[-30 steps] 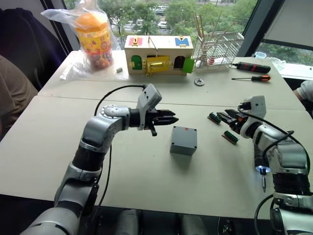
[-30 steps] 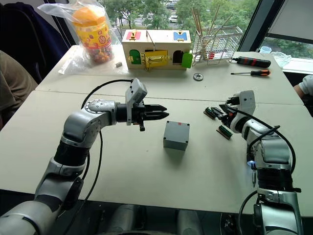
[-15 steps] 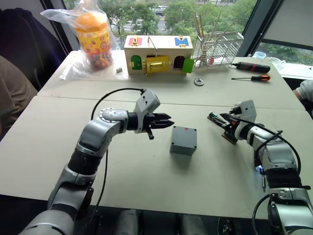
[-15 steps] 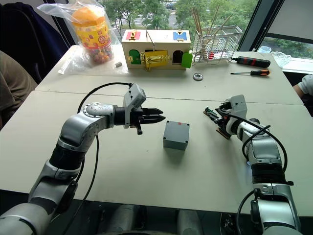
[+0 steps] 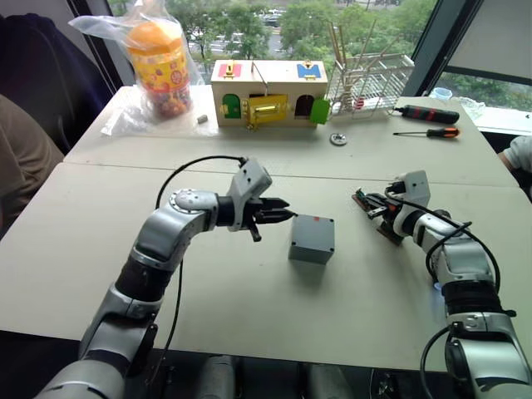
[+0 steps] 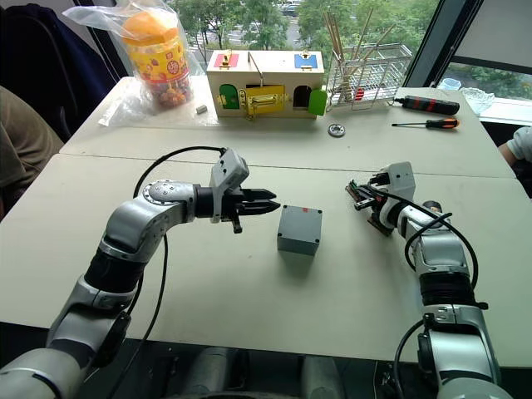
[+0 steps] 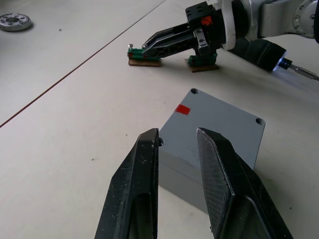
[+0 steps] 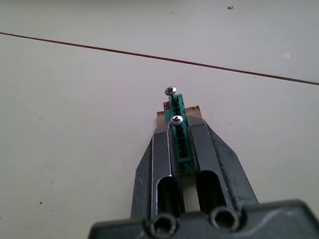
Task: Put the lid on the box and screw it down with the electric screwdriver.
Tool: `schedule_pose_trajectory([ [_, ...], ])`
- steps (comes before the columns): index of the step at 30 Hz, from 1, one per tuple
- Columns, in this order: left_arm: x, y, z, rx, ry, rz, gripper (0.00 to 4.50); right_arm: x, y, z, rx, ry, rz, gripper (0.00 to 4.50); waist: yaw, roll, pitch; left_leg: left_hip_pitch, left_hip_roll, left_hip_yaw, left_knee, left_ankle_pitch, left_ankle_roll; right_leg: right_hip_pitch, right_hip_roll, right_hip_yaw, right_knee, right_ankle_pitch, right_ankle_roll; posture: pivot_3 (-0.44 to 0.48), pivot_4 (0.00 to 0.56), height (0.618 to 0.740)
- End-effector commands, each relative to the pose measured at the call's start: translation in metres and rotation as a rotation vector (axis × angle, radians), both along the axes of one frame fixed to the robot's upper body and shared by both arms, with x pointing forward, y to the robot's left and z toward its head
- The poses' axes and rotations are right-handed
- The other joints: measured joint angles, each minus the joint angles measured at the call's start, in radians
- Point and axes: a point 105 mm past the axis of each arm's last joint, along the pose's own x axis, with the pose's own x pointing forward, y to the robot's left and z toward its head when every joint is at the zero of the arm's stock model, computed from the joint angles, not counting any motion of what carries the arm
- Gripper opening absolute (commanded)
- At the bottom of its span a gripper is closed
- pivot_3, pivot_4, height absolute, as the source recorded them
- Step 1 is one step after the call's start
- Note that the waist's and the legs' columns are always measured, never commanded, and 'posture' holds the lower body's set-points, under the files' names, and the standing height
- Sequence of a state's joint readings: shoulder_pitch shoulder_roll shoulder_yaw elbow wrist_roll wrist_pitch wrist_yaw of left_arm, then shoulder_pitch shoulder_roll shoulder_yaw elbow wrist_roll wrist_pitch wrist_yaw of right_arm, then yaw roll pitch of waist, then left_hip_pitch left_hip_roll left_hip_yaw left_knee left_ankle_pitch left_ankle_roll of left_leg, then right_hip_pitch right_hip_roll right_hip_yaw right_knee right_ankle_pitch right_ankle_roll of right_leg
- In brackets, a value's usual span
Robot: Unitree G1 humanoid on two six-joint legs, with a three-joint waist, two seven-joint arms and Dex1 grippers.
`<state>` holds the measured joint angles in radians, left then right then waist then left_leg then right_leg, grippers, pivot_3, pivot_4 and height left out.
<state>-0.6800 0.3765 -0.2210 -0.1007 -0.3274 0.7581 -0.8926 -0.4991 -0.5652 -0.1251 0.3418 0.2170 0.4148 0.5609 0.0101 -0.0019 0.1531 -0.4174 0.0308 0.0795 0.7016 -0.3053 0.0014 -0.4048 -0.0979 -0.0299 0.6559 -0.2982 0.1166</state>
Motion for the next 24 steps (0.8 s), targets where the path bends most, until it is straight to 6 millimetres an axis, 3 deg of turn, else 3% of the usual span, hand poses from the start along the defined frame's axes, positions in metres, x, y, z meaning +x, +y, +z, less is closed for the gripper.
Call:
schedule_pose_trajectory([
  [1,-0.002,-0.001,0.007,-0.009,-0.040,-0.012,1.20,0.004,0.001,0.016,0.003,-0.060,0.001,0.05,-0.001,0.000,0.000,0.000,0.000,0.000,0.000,0.000,0.000,0.000,0.000,0.000,0.000,0.000,0.000,0.000,0.150,0.708],
  [15,-0.003,-0.002,0.004,-0.006,-0.034,-0.011,1.20,-0.009,0.008,0.008,0.019,0.023,0.097,0.05,-0.001,0.000,0.000,0.000,0.000,0.000,0.000,0.000,0.000,0.000,0.000,0.000,0.000,0.000,0.000,0.000,0.150,0.708],
  [24,-0.003,-0.003,0.004,-0.008,-0.034,-0.011,1.20,-0.005,0.000,0.004,0.020,0.051,0.059,0.05,-0.001,0.000,0.000,0.000,0.000,0.000,0.000,0.000,0.000,0.000,0.000,0.000,0.000,0.000,0.000,0.000,0.150,0.708],
])
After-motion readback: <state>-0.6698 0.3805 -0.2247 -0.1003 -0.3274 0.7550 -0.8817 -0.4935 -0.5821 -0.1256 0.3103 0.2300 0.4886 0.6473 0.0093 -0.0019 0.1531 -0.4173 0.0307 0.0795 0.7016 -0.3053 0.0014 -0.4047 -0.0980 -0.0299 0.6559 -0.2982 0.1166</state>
